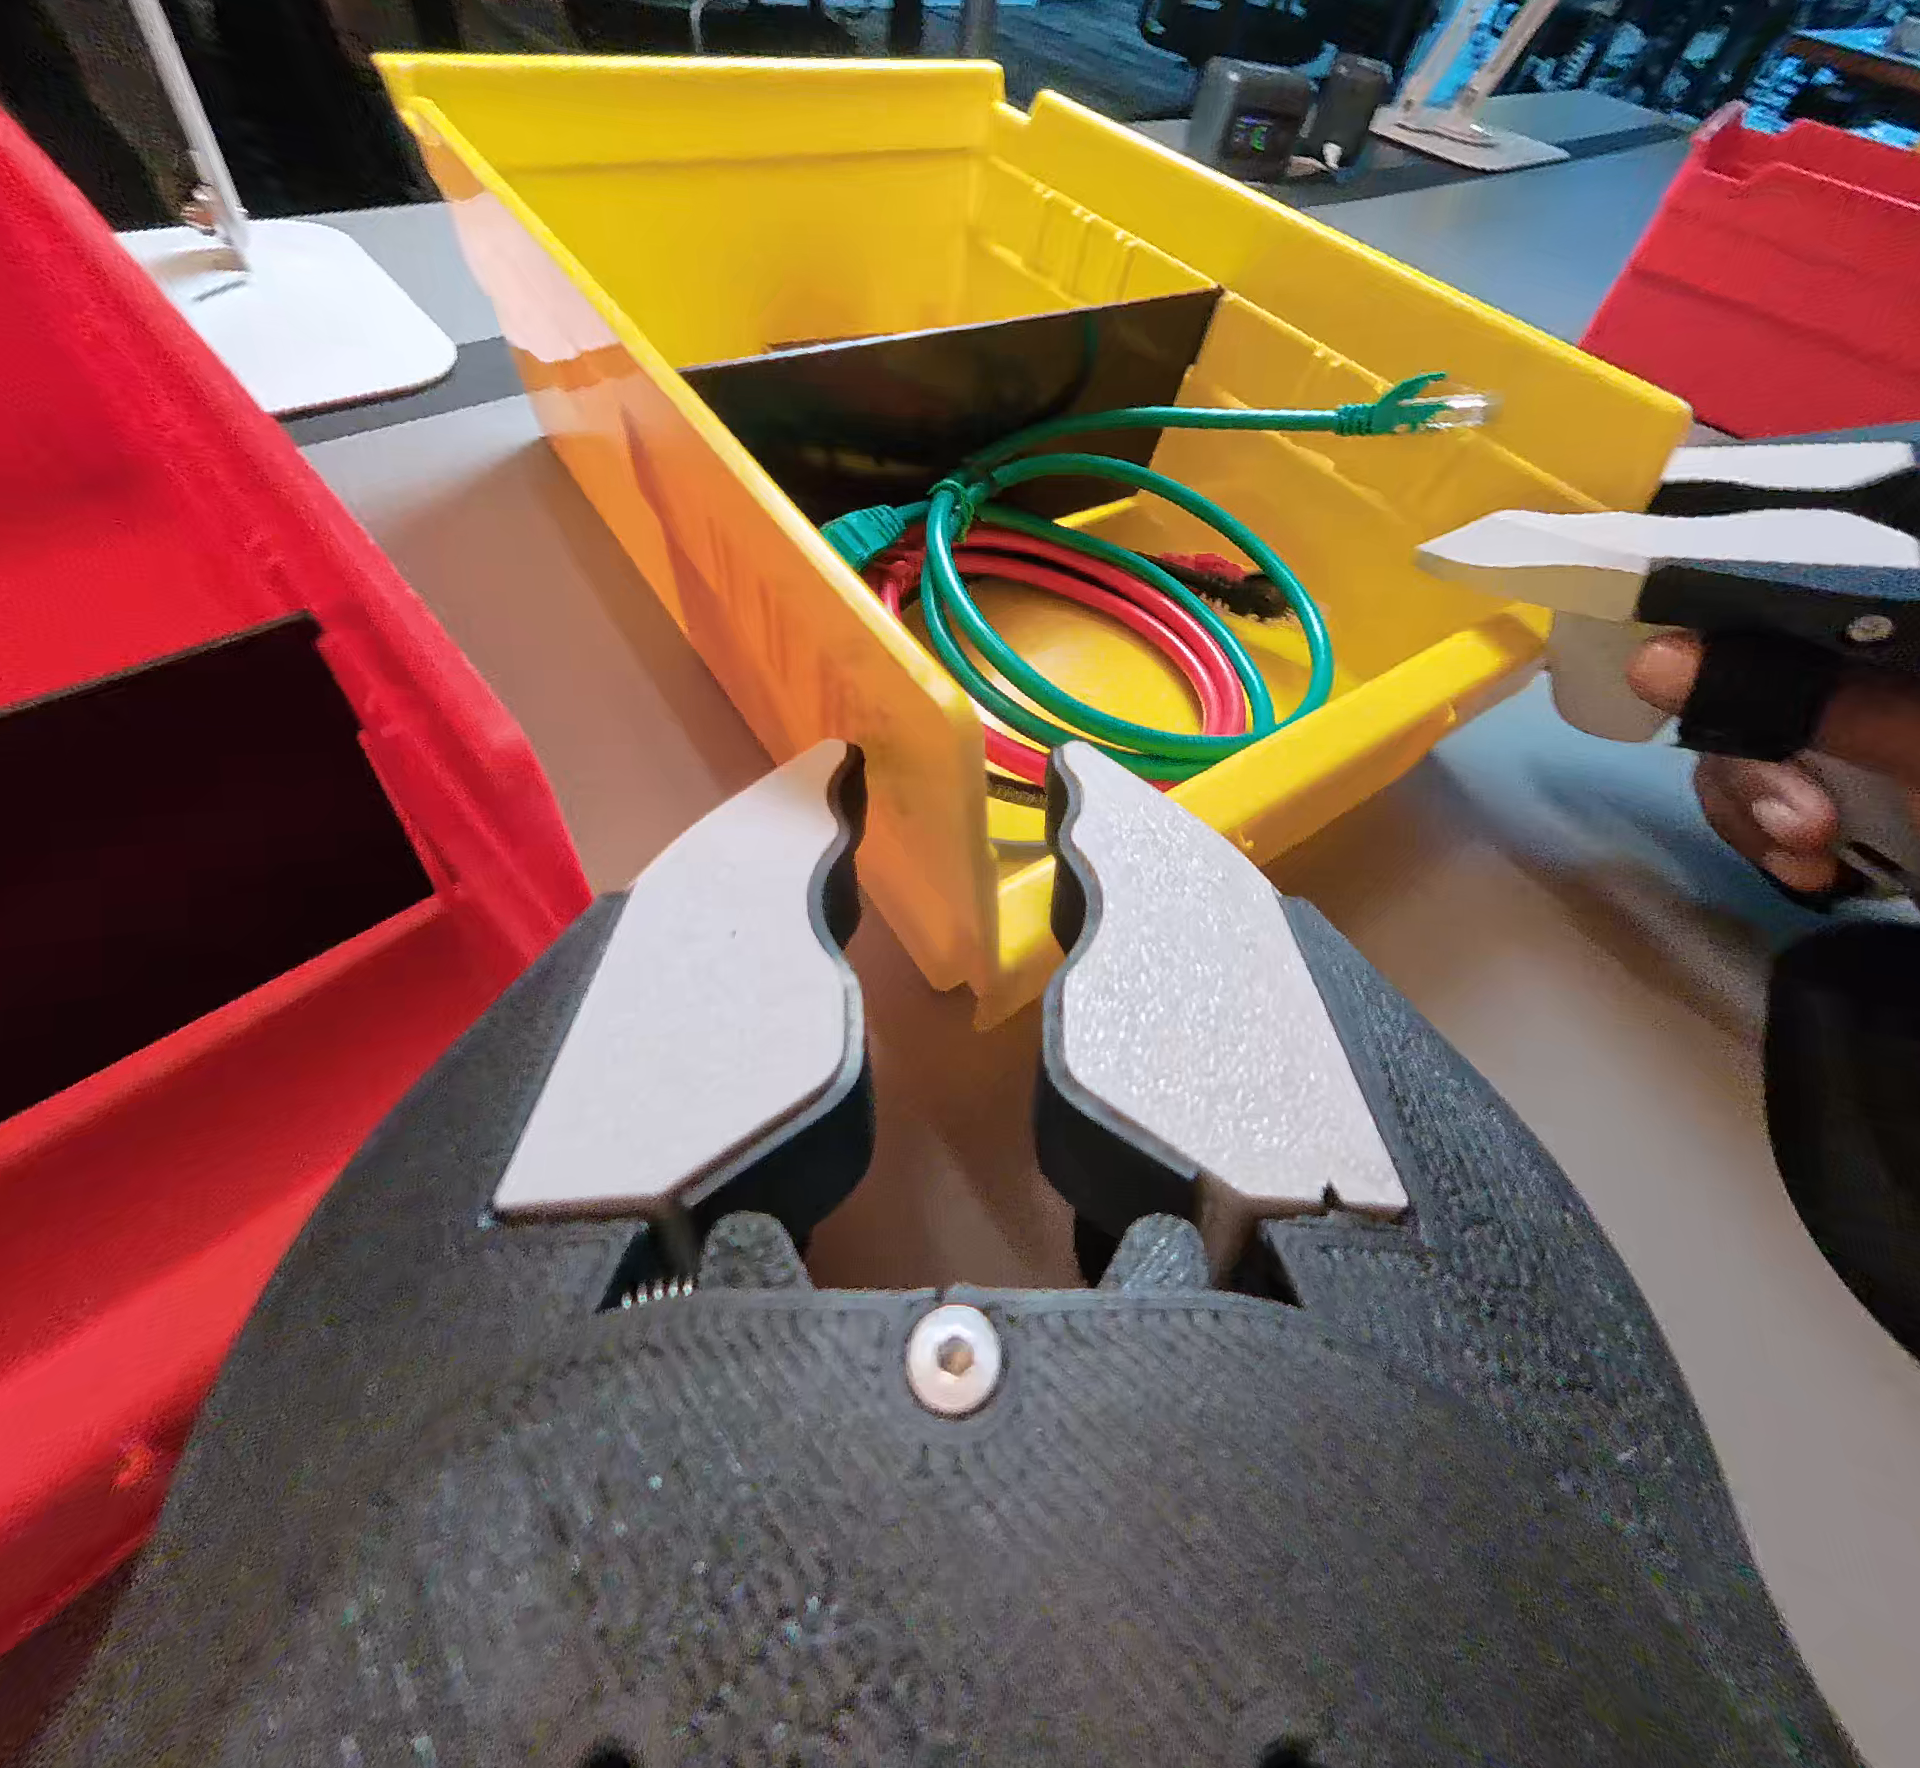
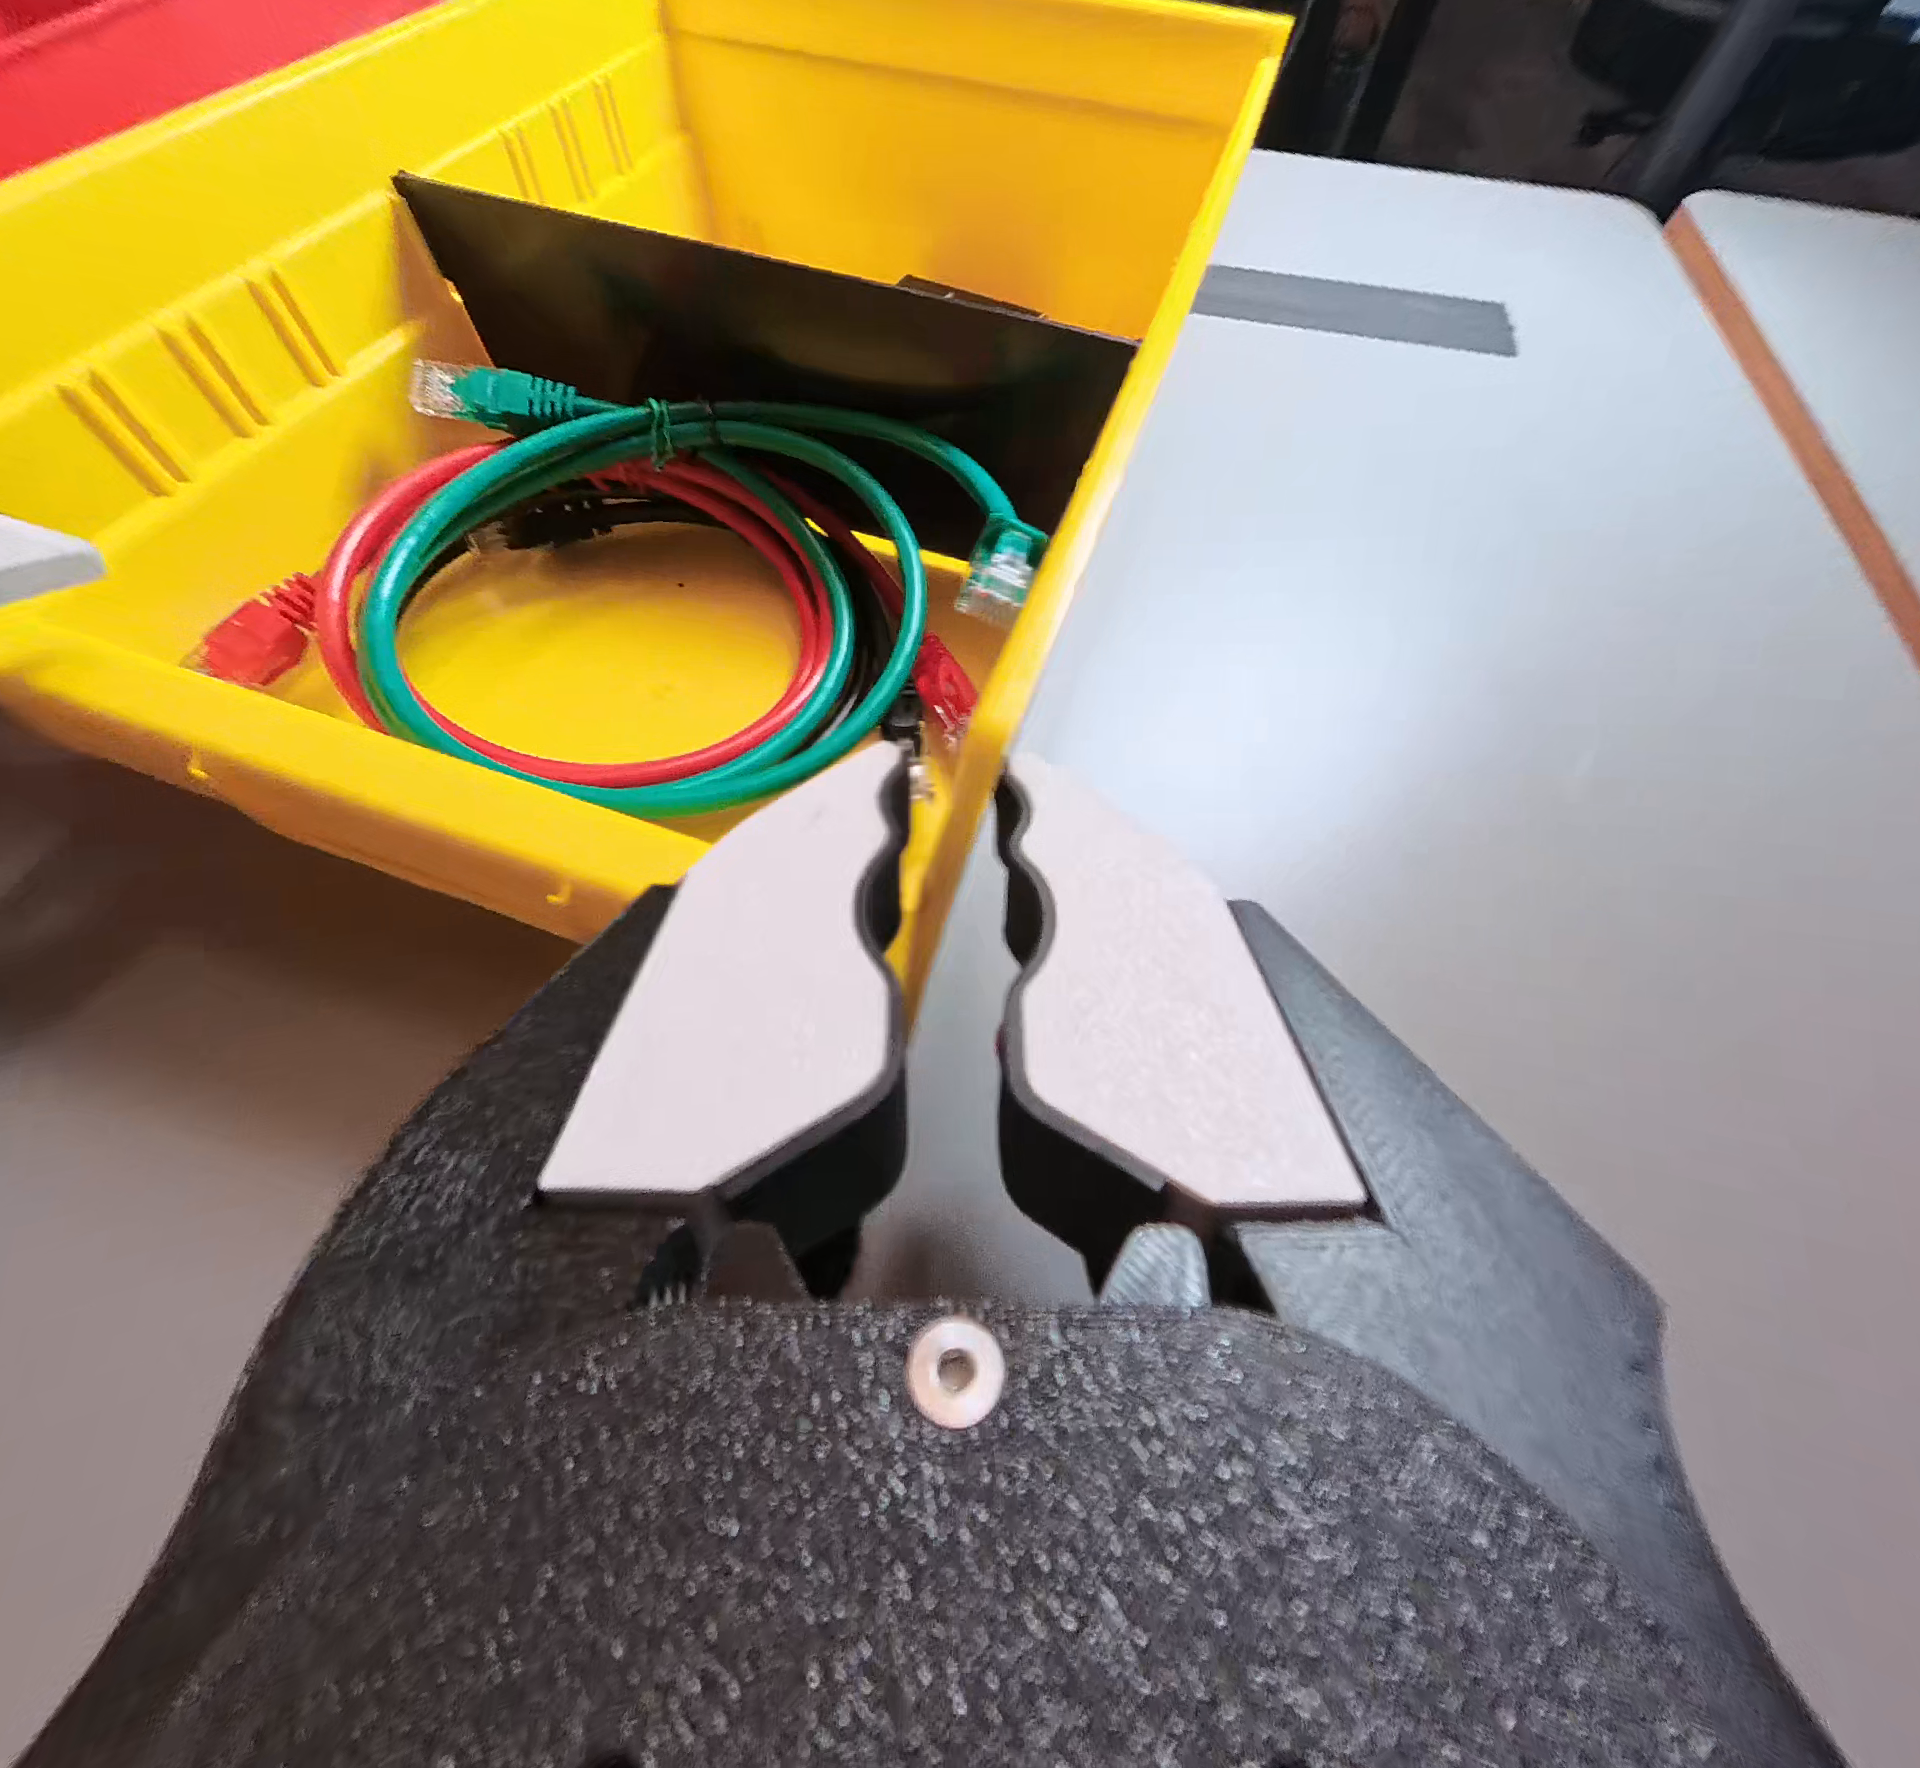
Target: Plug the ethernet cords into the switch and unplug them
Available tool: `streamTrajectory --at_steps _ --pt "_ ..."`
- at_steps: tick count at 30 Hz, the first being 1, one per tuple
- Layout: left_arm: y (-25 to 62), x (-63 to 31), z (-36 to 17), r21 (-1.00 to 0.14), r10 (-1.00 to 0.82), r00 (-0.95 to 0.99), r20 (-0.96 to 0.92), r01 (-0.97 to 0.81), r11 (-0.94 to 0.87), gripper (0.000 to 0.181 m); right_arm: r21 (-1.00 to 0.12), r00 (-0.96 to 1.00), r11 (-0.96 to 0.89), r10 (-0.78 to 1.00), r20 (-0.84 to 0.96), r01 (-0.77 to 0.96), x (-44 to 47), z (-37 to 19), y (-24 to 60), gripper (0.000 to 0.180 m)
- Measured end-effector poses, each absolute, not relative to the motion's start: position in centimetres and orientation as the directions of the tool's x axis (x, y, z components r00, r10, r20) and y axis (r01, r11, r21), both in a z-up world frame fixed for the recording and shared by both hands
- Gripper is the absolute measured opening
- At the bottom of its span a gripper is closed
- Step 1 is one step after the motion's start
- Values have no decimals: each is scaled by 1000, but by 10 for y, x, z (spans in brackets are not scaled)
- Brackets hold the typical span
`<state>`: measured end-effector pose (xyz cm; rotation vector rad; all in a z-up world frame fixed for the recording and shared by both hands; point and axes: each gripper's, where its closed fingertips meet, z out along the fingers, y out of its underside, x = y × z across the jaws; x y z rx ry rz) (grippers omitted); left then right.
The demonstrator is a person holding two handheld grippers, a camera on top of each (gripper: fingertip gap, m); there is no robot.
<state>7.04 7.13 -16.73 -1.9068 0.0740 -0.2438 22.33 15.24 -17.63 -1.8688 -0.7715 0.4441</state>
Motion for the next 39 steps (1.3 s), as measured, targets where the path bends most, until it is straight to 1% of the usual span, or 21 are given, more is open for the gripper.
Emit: streamTrajectory --at_steps 1,3,6,10,14,17,21,27,31,35,39 --pt "74 68 -167 -939 -149 979 138 82 -333 34 -911 725 -262 686 58 320 224 -176 153 11" --pt "77 63 -167 -939 -128 978 162 113 -326 20 -904 732 -251 675 92 345 227 -175 153 10" --pt "75 62 -163 -943 -137 978 159 110 -313 19 -910 725 -195 673 147 365 229 -163 144 9" --pt "67 60 -142 -966 -159 984 82 39 -257 16 -925 724 -55 640 256 376 234 -133 125 7" --pt "60 64 -125 -976 -181 983 19 -21 -218 14 -933 737 3 612 286 359 240 -112 111 7" --pt "52 66 -101 -986 -183 983 -25 -54 -158 13 -939 746 57 593 304 338 243 -87 101 7" --pt "35 51 -53 -996 -152 987 -57 -67 -60 13 -946 727 158 608 320 285 225 -38 86 8" --pt "-19 -24 23 -993 5 995 -98 -98 64 11 -943 630 293 705 325 158 140 29 49 10" --pt "-77 -88 57 -984 152 980 -128 -144 101 11 -941 532 331 786 316 71 63 55 14 11" --pt "-140 -146 70 -978 295 945 -139 -178 111 10 -939 421 344 848 322 25 -11 56 -27 10" --pt "-195 -195 59 -980 393 911 -121 -172 97 10 -954 306 301 908 285 -5 -74 35 -68 12"
